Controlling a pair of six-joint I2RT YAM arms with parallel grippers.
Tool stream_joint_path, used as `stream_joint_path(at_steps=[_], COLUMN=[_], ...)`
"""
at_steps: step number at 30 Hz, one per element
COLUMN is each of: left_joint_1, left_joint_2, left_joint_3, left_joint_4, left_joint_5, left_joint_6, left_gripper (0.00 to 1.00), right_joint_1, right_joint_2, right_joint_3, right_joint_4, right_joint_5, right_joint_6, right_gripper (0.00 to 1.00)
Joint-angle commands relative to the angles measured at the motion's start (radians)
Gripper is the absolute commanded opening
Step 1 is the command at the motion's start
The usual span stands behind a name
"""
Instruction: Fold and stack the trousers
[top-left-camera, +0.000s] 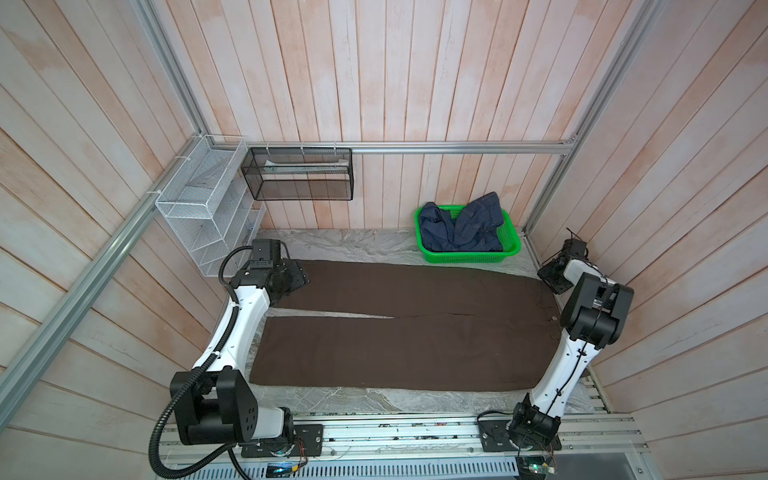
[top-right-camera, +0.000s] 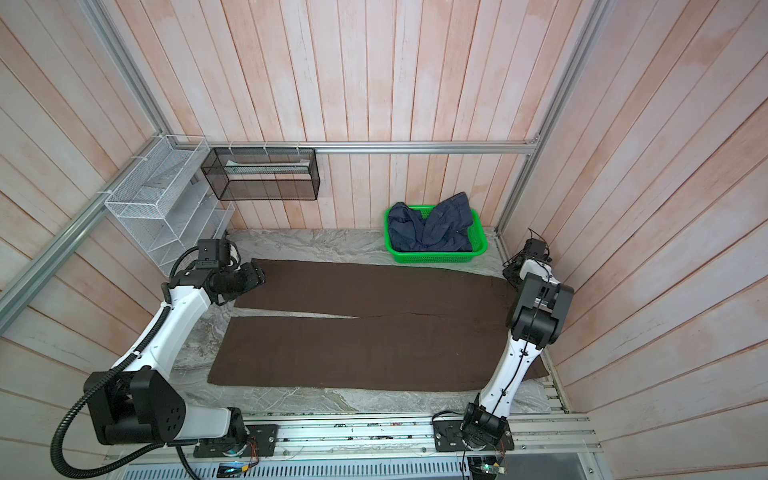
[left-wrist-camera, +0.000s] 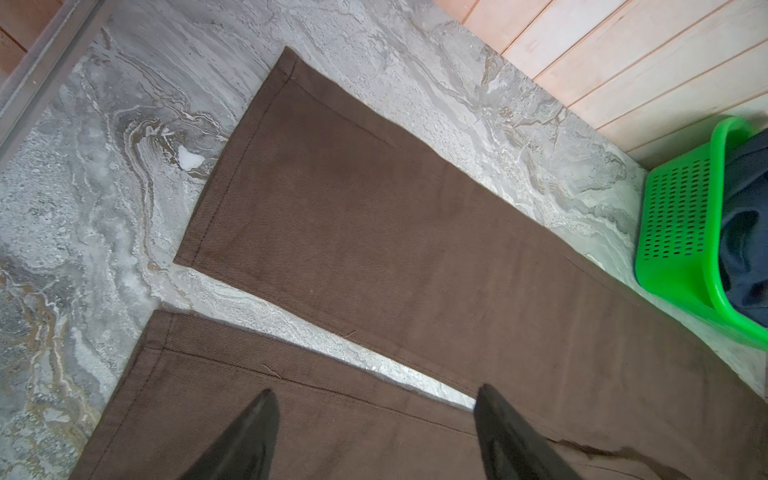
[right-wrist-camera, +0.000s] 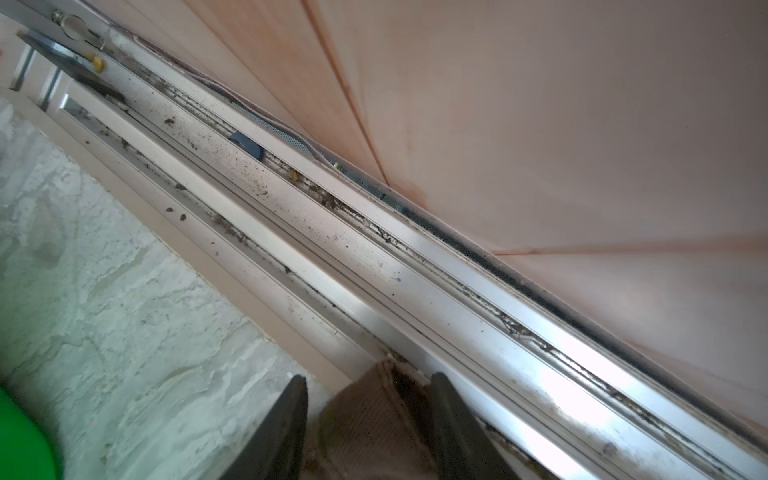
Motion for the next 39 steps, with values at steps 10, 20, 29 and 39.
stream_joint_path(at_steps=[10, 20, 29, 39], left_joint_1=[-0.003, 0.004, 0.058, 0.11], left_joint_2=[0.0, 0.041, 0.187, 0.458], left_joint_3=[0.023, 0.033, 0.101, 0.293], left_joint_4=[-0.007, 0.028, 0.099, 0.121], left_joint_5=[-0.019, -0.027, 0.011, 0.029], left_joint_6=[0.003, 0.006, 0.016, 0.015], left_gripper=[0.77, 0.77, 0.77, 0.77], right_joint_1=[-0.007, 0.02, 0.044, 0.044], right_joint_2=[0.017, -0.117, -0.289, -0.338], right_joint_3=[0.011, -0.065, -0.227, -0.291], right_joint_4=[0.014, 0.023, 0.06, 0.06], right_joint_5=[-0.072, -0.082, -0.096, -0.106], right_joint_6=[0.001, -0.013, -0.03, -0.048], right_gripper=[0.16, 0.0, 0.0, 0.0])
